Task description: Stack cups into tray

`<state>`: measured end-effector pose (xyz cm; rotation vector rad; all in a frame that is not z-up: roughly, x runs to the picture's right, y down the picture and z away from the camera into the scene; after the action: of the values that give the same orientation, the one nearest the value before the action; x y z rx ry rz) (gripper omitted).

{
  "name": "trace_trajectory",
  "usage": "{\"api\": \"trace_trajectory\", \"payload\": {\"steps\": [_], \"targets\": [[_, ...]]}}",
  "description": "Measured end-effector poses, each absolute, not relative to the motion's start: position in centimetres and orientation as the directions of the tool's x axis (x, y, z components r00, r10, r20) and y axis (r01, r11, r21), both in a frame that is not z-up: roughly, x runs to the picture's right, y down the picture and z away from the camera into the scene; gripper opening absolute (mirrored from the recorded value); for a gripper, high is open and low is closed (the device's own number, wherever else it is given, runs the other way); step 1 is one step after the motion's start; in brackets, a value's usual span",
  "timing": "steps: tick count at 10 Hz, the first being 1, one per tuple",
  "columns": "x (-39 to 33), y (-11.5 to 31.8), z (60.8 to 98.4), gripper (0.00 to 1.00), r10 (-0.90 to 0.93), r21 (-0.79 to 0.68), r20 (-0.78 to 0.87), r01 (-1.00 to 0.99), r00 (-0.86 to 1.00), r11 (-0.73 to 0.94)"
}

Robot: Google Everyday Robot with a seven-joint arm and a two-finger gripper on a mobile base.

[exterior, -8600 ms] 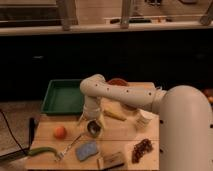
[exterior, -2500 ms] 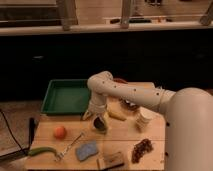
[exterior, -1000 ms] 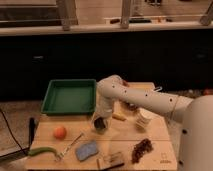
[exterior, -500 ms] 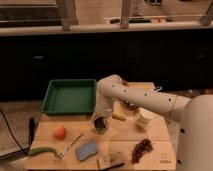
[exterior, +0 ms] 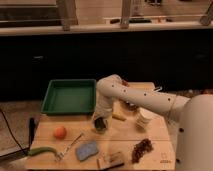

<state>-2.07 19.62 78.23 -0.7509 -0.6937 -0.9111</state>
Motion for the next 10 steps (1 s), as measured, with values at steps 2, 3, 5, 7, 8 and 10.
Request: {"api": "trace_trajectory", "payload": {"steps": [2, 3, 5, 7, 8, 10], "targets": [[-2.08, 19.75, 78.3, 0.48, -0.432, -0.267, 0.787, 0.875, 0.44, 0.405], [-2.08, 19.74, 78.31, 0.59, -0.432, -0.267, 0.787, 0.874, 0.441, 0.406], [-2.22, 19.66, 78.25, 0.78, -0.432, -0.265, 0.788, 0.875, 0.438, 0.404], [-2.15, 19.85, 78.31, 0.8, -0.436, -0.266, 0.786, 0.876, 0.438, 0.402], [-2.17, 19.98, 78.33, 0.8, -0.438, -0.267, 0.784, 0.876, 0.439, 0.401], [-2.56, 20.15, 78.25, 0.8, -0.441, -0.267, 0.784, 0.878, 0.438, 0.398]]}}
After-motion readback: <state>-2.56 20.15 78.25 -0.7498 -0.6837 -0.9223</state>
